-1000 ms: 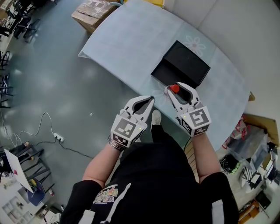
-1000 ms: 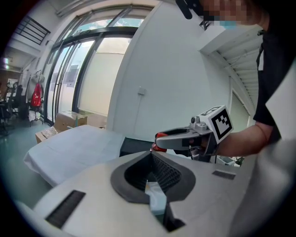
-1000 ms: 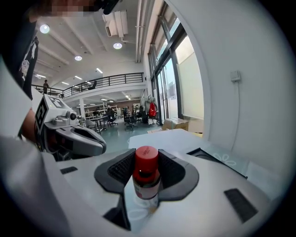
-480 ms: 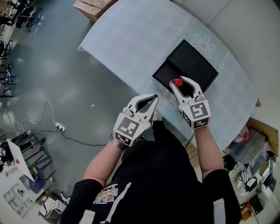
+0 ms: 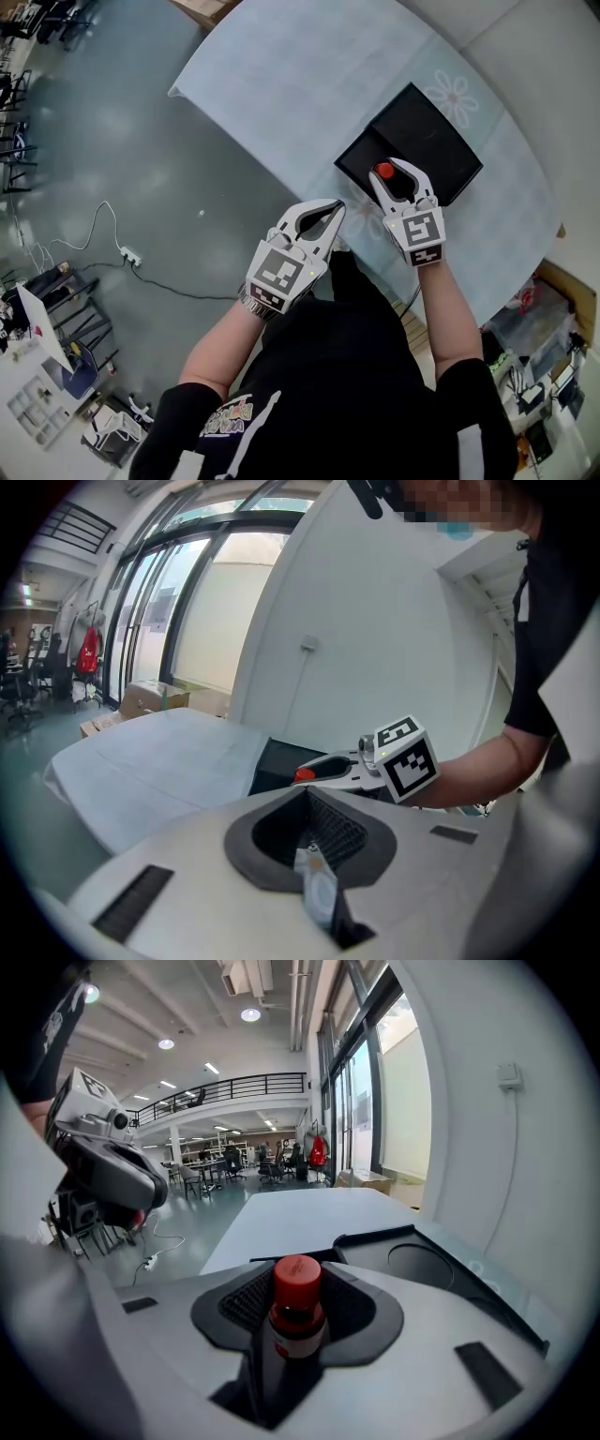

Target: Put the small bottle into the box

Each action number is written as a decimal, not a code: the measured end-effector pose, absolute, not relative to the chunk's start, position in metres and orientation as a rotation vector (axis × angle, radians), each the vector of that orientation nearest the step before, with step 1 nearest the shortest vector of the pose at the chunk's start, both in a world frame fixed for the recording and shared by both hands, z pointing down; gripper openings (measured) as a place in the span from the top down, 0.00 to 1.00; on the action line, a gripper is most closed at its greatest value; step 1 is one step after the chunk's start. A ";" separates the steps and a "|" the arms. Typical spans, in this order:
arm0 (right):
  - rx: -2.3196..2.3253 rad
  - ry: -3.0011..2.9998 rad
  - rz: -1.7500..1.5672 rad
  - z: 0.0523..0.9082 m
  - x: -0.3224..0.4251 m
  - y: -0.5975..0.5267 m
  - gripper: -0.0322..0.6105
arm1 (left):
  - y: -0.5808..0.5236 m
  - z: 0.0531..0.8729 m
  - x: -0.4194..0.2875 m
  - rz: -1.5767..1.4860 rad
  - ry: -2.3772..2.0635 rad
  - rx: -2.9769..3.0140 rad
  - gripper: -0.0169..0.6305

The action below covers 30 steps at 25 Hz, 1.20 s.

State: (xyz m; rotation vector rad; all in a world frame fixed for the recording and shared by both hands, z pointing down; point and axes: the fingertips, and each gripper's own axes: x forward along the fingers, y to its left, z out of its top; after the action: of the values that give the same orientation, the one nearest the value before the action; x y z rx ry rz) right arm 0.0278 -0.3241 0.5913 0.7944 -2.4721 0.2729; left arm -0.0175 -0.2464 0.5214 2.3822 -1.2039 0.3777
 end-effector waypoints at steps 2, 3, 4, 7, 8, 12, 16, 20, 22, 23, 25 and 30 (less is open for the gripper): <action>0.785 -2.473 0.269 0.593 0.025 -0.325 0.71 | -0.247 0.520 -0.019 0.377 -1.205 2.376 0.96; 0.781 -2.473 0.265 0.594 0.024 -0.326 0.71 | -0.248 0.520 -0.021 0.377 -1.206 2.373 0.96; 0.777 -2.471 0.257 0.595 0.022 -0.327 0.71 | -0.248 0.521 -0.023 0.378 -1.207 2.370 0.96; 0.769 -2.471 0.231 0.601 0.018 -0.329 0.71 | -0.250 0.524 -0.027 0.379 -1.208 2.364 0.96; 0.770 -2.474 0.227 0.601 0.017 -0.329 0.71 | -0.250 0.525 -0.028 0.379 -1.208 2.363 0.96; 0.787 -2.475 0.228 0.601 0.014 -0.331 0.71 | -0.250 0.525 -0.030 0.380 -1.202 2.364 0.96; 0.792 -2.463 0.225 0.604 0.014 -0.326 0.71 | -0.245 0.524 -0.031 0.378 -1.189 2.374 0.96; 0.792 -2.432 0.219 0.609 0.013 -0.320 0.70 | -0.238 0.520 -0.034 0.382 -1.174 2.394 0.96; 0.818 -2.413 0.202 0.607 0.016 -0.318 0.69 | -0.233 0.515 -0.036 0.381 -1.166 2.409 0.96; 0.836 -2.404 0.196 0.605 0.018 -0.317 0.68 | -0.230 0.512 -0.037 0.380 -1.162 2.418 0.96; 0.878 -2.389 0.193 0.598 0.023 -0.313 0.68 | -0.224 0.506 -0.041 0.376 -1.154 2.435 0.96; 0.992 -2.380 0.187 0.566 0.032 -0.292 0.68 | -0.201 0.488 -0.051 0.356 -1.129 2.490 0.96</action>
State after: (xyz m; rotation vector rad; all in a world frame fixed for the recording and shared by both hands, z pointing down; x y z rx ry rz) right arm 0.0322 -0.2920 0.5663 0.9917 -2.3801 0.1868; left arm -0.0512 -0.2007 0.4876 2.4895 -1.1287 0.3556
